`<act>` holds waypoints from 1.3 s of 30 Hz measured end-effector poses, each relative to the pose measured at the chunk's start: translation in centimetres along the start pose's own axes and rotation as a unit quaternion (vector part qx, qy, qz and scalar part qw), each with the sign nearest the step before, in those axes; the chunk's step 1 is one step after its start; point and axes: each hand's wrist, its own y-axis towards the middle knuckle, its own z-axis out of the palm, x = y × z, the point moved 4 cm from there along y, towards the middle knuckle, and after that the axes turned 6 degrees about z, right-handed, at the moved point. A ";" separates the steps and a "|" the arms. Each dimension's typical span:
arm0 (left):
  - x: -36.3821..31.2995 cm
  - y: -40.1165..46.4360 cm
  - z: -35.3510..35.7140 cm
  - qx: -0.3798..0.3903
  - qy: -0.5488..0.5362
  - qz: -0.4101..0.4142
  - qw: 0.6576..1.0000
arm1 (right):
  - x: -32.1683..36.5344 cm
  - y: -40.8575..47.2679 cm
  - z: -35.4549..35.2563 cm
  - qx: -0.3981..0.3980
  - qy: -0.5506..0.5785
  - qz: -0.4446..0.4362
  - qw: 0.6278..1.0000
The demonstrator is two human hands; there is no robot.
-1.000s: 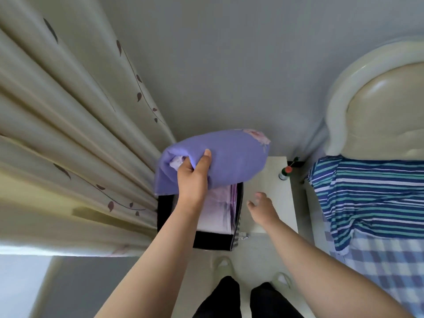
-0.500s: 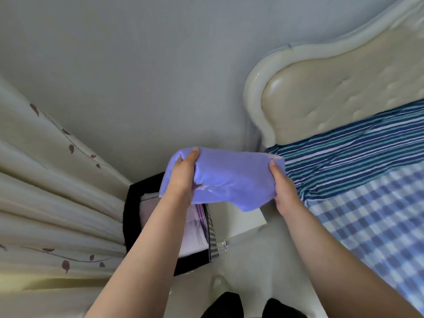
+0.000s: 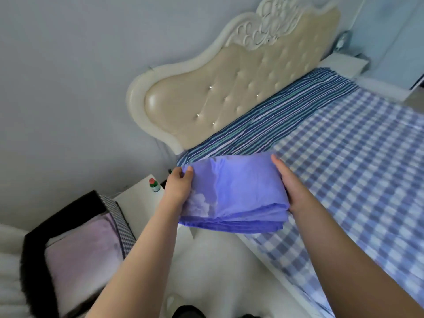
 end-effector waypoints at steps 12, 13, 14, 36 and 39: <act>-12.3 -8.6 20.2 0.287 -0.233 0.126 0.921 | 4.7 -9.6 -17.3 -0.060 0.166 -0.098 0.979; -13.1 -9.3 21.5 0.323 -0.214 0.140 0.911 | 5.2 -10.0 -18.0 -0.070 0.163 -0.103 0.979; -13.6 -9.6 22.9 0.347 -0.184 0.163 0.905 | 5.6 -10.4 -18.6 -0.076 0.155 -0.105 0.979; -24.8 0.2 43.2 0.396 -0.282 -0.090 0.869 | 14.8 -10.4 -34.1 -0.488 -0.063 -0.198 0.848; -25.4 1.0 45.3 0.418 -0.312 -0.120 0.844 | 14.0 -10.5 -35.9 -0.481 0.048 -0.155 0.862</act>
